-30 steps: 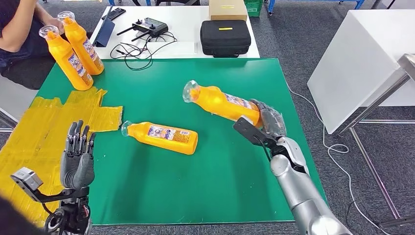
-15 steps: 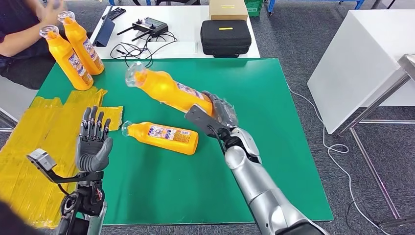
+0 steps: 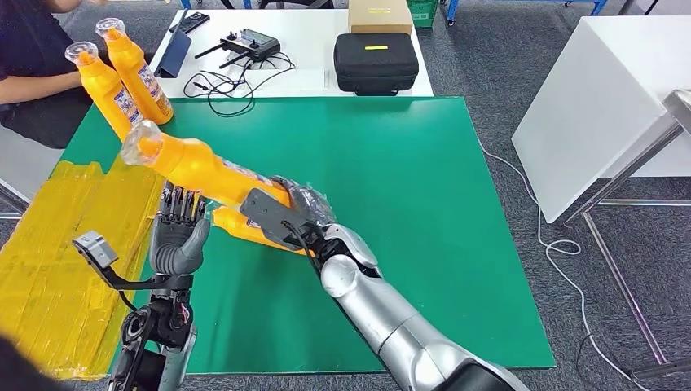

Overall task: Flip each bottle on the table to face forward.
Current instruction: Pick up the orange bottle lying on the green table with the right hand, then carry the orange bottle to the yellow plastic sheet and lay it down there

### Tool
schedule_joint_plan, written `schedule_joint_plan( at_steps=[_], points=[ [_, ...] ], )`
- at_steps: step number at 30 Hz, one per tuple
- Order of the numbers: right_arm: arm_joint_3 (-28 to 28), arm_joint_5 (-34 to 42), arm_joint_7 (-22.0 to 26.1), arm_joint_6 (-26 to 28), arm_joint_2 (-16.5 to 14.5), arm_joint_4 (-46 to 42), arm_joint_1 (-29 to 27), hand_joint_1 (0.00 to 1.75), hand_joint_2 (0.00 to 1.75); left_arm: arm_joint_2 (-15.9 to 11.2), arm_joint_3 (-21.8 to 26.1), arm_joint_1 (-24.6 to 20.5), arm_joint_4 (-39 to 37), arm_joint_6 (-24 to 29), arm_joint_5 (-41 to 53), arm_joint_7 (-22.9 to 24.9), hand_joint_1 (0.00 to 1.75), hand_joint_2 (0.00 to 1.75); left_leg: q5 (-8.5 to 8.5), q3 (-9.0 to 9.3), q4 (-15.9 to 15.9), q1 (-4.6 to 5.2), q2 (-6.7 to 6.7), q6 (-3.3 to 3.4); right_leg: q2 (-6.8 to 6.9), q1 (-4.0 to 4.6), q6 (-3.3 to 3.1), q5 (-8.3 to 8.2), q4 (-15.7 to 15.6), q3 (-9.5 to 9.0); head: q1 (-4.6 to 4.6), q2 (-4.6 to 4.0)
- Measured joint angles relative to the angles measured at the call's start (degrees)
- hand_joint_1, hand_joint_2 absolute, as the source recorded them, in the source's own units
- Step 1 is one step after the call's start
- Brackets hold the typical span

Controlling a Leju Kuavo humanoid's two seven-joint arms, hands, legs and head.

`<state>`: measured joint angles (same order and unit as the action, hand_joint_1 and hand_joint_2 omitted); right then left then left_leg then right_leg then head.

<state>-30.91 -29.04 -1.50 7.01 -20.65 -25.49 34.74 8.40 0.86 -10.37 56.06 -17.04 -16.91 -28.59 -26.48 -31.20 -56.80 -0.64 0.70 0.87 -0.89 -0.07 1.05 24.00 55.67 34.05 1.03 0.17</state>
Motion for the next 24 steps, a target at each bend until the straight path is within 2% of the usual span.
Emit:
schedule_joint_plan(
  at_steps=[10,16,17,18,20,21,22,24],
  points=[
    [-13.85,9.49,-4.72,-0.26,-0.04,0.28,-0.2,1.75,1.75,0.85,-1.14,0.16,1.92,1.44,-0.33,1.58,0.0,1.75,0.0,0.0,0.0,0.0,-0.01,0.0,0.0,0.0,0.0,0.0,0.0,0.0,0.0,0.0],
    [-22.67,14.94,-7.52,0.02,0.16,0.27,-0.1,1.75,1.75,0.89,-0.13,1.52,2.95,1.93,-0.16,1.94,0.0,1.75,0.0,0.02,0.0,0.0,-0.08,0.0,-0.05,0.01,0.0,0.0,-0.01,0.03,0.02,0.0],
    [-23.92,15.72,-7.71,0.1,0.27,0.28,-0.06,1.75,1.75,0.89,0.11,1.82,3.0,1.9,-0.09,1.93,0.07,1.75,0.0,0.02,0.0,0.0,-0.08,0.0,-0.05,0.01,0.0,0.0,-0.01,0.03,0.01,0.0],
    [-25.05,16.42,-7.83,0.2,0.4,0.3,-0.02,1.75,1.75,0.89,0.29,2.1,3.02,1.86,-0.02,1.91,0.41,1.75,0.0,0.02,0.0,0.0,-0.08,0.0,-0.05,0.01,0.0,0.0,-0.01,0.03,0.01,0.0],
    [-26.82,17.44,-7.89,0.4,0.63,0.43,0.08,1.75,1.75,0.89,0.54,2.63,3.04,1.8,0.09,1.72,1.27,1.75,0.0,0.02,0.0,0.01,-0.11,0.0,-0.07,0.01,0.0,0.0,-0.01,0.03,0.01,0.0],
    [-27.52,17.85,-7.86,0.54,0.73,0.55,0.15,1.75,1.75,0.89,0.64,2.86,3.04,1.79,0.19,1.52,1.64,1.75,0.0,0.03,0.0,0.01,-0.12,0.0,-0.08,0.01,0.0,0.0,-0.01,0.03,0.01,0.0],
    [-28.08,18.17,-7.76,0.74,0.78,0.71,0.24,1.75,1.75,0.88,0.72,3.03,3.04,1.79,0.32,1.28,1.73,1.75,0.0,0.03,0.0,0.01,-0.13,0.0,-0.09,0.01,0.0,0.0,-0.01,0.03,0.01,0.0],
    [-28.92,18.66,-7.42,1.22,0.86,1.08,0.45,1.75,1.75,0.87,0.83,3.22,3.04,1.81,0.59,0.84,1.75,1.75,0.0,0.04,0.0,0.02,-0.12,0.0,-0.09,0.0,0.0,0.0,-0.01,0.03,0.01,0.0]
  ],
)
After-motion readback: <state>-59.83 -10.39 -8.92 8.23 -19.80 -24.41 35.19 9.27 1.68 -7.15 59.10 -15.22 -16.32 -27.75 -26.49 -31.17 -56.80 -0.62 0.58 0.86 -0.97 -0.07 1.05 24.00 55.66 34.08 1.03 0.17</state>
